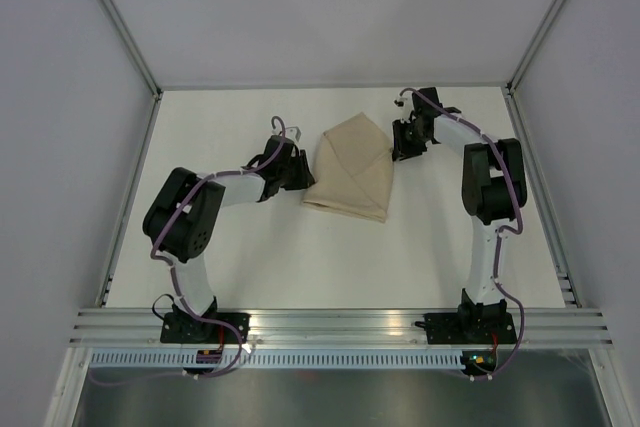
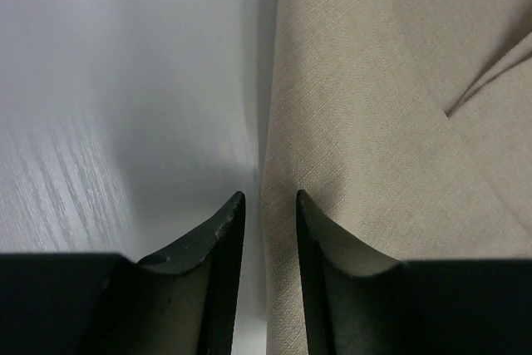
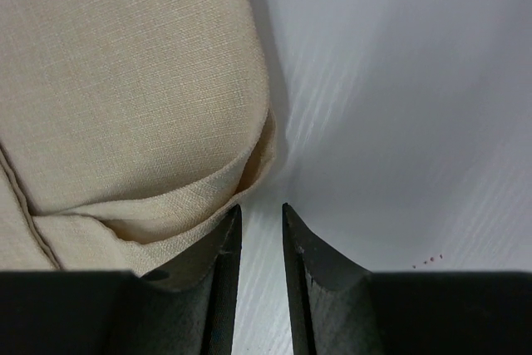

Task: Fold the napkin, place the utensils inside, and roll it up
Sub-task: Fold the napkin

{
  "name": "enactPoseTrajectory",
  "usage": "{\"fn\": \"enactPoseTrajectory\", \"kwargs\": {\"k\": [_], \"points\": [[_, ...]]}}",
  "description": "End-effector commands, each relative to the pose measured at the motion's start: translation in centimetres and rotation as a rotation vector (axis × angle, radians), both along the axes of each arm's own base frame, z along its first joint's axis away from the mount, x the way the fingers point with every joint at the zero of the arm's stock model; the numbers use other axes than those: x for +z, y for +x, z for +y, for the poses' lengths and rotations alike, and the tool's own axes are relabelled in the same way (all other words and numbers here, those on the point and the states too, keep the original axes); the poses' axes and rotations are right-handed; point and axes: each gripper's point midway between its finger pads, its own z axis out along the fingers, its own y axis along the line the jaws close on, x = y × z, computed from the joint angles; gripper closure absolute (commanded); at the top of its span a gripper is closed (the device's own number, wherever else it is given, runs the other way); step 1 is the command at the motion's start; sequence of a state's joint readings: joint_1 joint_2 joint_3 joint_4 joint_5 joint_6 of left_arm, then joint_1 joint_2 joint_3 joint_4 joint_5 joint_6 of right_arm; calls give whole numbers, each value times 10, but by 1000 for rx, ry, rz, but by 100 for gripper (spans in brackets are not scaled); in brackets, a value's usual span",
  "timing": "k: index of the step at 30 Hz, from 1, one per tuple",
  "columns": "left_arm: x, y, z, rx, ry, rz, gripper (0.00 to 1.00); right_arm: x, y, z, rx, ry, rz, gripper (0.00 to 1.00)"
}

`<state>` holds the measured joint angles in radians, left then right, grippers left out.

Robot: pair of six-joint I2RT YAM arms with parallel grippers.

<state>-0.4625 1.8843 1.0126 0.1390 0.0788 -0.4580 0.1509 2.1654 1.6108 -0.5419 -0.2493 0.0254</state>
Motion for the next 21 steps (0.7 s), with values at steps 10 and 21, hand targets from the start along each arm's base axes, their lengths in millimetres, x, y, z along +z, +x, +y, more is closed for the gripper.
{"fn": "enactPoseTrajectory", "kwargs": {"k": [10, 21], "points": [[-25, -55, 2, 27, 15, 90, 63, -12, -6, 14, 18, -33, 47, 68], [-8, -58, 7, 33, 8, 53, 63, 3, -23, 17, 2, 0, 53, 68]]}}
